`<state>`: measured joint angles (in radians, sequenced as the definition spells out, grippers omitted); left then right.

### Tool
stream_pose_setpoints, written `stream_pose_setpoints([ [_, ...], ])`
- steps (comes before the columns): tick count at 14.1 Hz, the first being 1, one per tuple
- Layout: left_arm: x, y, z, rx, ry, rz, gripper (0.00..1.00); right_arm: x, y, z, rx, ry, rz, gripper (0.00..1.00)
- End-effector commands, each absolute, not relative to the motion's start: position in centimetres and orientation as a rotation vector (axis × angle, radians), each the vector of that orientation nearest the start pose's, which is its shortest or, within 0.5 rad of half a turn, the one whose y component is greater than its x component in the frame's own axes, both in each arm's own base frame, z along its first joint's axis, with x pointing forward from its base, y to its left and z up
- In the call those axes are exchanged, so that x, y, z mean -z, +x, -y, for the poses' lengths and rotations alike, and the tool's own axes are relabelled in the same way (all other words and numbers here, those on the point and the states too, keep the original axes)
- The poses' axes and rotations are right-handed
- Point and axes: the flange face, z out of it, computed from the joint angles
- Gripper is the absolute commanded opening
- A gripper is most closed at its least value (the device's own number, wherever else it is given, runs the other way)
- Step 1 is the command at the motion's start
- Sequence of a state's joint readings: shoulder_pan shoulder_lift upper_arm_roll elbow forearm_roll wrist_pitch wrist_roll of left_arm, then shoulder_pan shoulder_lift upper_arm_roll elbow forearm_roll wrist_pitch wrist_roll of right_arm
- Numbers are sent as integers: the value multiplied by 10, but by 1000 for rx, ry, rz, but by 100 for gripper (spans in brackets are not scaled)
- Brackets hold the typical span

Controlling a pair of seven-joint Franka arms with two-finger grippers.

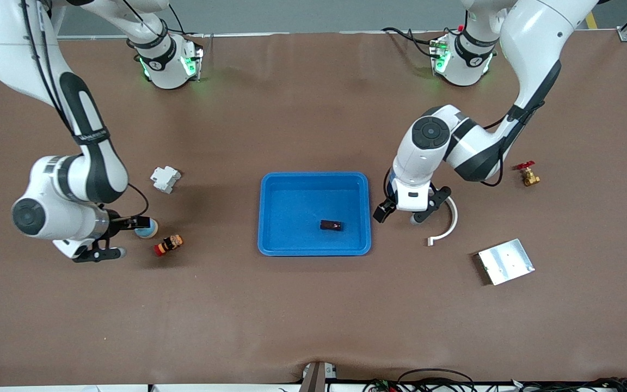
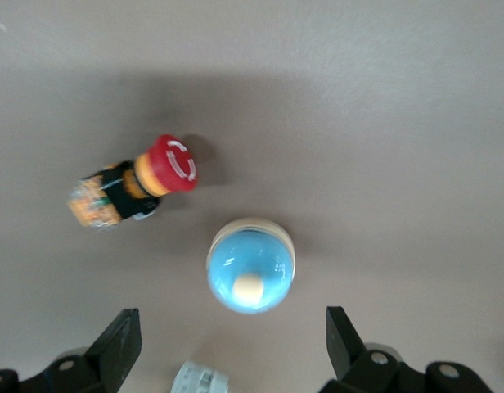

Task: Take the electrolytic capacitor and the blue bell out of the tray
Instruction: 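Grasp the second capacitor with the left gripper while the right gripper retracts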

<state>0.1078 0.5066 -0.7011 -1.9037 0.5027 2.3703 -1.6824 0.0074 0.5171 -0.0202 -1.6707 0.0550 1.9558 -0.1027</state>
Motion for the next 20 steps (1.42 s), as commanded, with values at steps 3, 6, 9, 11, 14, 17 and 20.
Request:
stream_pose_setpoints([
  [3, -307, 556, 363, 37, -2862, 1584, 100, -413, 649, 0, -305, -3091, -61, 100],
  [6, -313, 553, 373, 38, -2825, 1656, 100, -479, 625, 1, -279, -3092, -69, 100],
  [9, -314, 542, 396, 29, -2795, 1707, 100, -542, 596, -3, -227, -3097, -177, 100],
  [11, -302, 528, 416, 10, -2760, 1735, 100, -572, 581, 7, -162, -3097, -202, 100],
  [14, -282, 535, 432, 14, -2589, 1938, 100, -601, 567, 9, -105, -3101, -202, 100],
  [17, -250, 543, 448, 33, -2459, 2033, 100, -612, 565, 11, -121, -3124, -198, 100],
  [20, -221, 550, 455, 73, -2422, 2031, 100, -613, 563, 14, -149, -3153, -205, 100],
])
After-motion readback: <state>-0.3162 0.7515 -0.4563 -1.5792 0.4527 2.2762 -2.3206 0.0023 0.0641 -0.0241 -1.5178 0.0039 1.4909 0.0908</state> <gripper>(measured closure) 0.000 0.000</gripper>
